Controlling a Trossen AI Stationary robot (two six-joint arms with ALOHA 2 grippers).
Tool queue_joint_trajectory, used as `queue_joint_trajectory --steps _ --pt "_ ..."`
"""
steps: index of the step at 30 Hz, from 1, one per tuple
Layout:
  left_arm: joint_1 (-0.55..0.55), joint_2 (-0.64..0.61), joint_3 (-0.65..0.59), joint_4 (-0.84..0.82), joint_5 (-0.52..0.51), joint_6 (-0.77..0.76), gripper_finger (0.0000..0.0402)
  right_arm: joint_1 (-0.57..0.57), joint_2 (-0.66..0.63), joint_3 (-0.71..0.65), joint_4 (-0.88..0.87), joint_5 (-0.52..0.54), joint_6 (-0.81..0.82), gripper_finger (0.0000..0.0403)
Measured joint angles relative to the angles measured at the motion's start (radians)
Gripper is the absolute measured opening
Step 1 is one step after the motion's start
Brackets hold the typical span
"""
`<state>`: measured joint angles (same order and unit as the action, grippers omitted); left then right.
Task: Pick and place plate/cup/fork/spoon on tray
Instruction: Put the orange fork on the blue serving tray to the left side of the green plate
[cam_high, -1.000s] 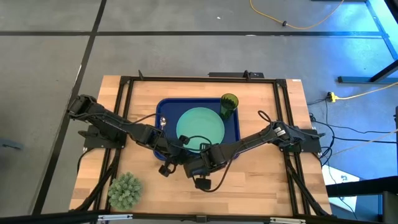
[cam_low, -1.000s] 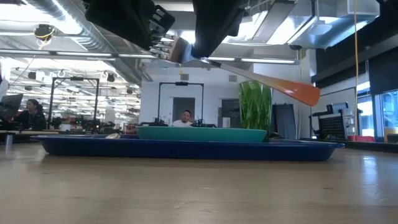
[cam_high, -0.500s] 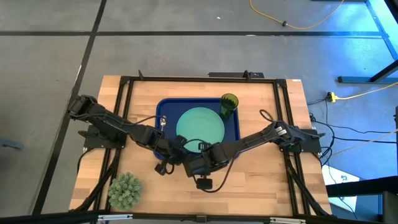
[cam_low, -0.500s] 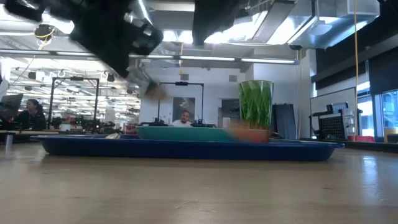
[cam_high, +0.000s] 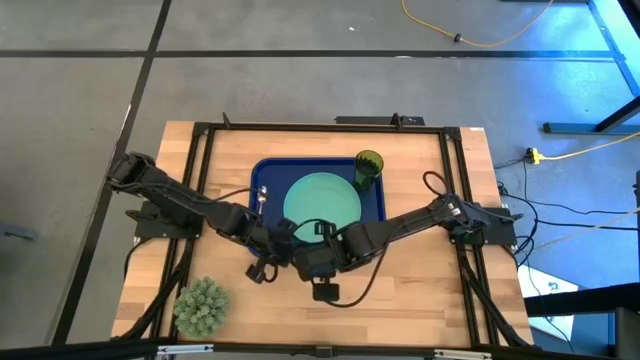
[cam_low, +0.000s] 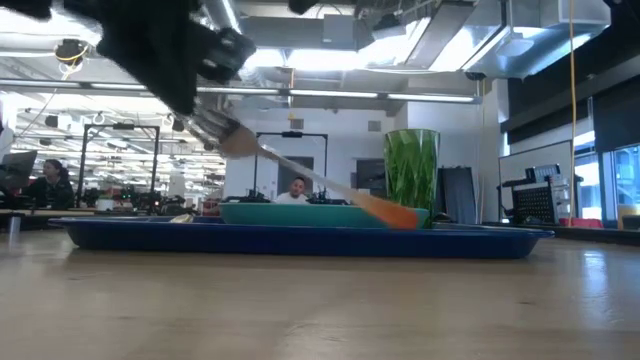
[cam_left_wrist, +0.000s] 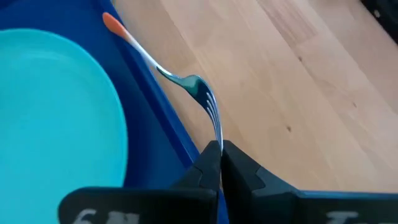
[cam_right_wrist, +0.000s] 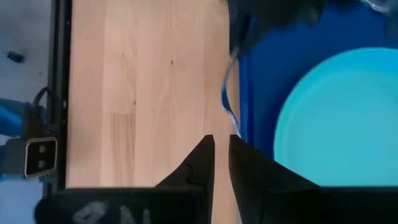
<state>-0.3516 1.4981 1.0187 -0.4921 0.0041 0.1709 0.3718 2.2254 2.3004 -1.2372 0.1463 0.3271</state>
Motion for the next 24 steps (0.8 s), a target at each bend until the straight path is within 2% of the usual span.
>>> queue_joint_trajectory --steps 3,6,14,19,24 --pt "-0.018 -0.008 0.042 -0.032 -0.014 -0.006 0.0000 0.000 0.000 0.038 -0.061 0.006 -0.002 0.0049" --pt "-0.035 -0.023 0.105 -0.169 -0.062 -0.033 0.0000 0.000 -0.011 0.051 -0.097 0.039 0.005 0.0049" --pt "-0.095 -0.020 0.303 -0.455 -0.161 -0.146 0.0000 0.000 -0.050 0.055 -0.147 0.046 0.003 0.0049" --pt "-0.134 -0.021 0.408 -0.600 -0.226 -0.262 0.0000 0.001 -0.061 0.056 -0.211 0.045 0.001 0.0049" --pt "-0.174 -0.021 0.442 -0.721 -0.226 -0.387 0.0000 0.004 -0.084 0.056 -0.252 0.048 -0.004 0.0049"
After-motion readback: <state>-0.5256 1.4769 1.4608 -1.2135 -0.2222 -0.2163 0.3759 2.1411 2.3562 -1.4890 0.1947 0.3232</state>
